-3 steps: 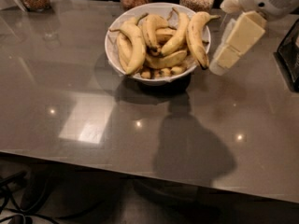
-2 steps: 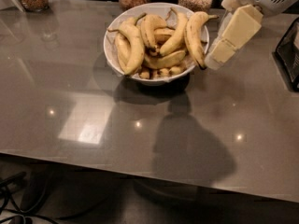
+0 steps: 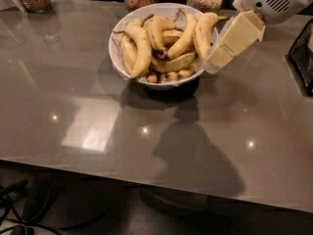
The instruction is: Pick banana from white bowl
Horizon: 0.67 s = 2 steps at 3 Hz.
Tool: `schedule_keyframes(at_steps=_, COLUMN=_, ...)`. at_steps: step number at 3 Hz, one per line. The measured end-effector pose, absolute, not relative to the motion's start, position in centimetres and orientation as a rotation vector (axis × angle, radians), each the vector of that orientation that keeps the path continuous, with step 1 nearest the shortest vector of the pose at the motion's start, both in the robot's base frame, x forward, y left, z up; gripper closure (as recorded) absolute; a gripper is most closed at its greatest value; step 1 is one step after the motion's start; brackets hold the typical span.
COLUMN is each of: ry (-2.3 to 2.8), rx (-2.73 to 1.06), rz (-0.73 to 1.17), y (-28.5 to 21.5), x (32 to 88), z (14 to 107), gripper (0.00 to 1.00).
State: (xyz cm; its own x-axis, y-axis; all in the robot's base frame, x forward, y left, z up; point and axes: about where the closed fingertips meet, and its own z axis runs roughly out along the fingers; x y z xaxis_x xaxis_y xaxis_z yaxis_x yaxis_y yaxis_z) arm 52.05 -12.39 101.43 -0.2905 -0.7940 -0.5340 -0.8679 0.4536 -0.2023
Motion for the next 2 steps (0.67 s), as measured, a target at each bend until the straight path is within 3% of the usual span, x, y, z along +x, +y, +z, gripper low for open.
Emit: schedule_keyframes(at_steps=2, ry=2.157, rx=-0.985, rz=0.05, y=-11.3, x=56.1, z=101.3, gripper=0.0)
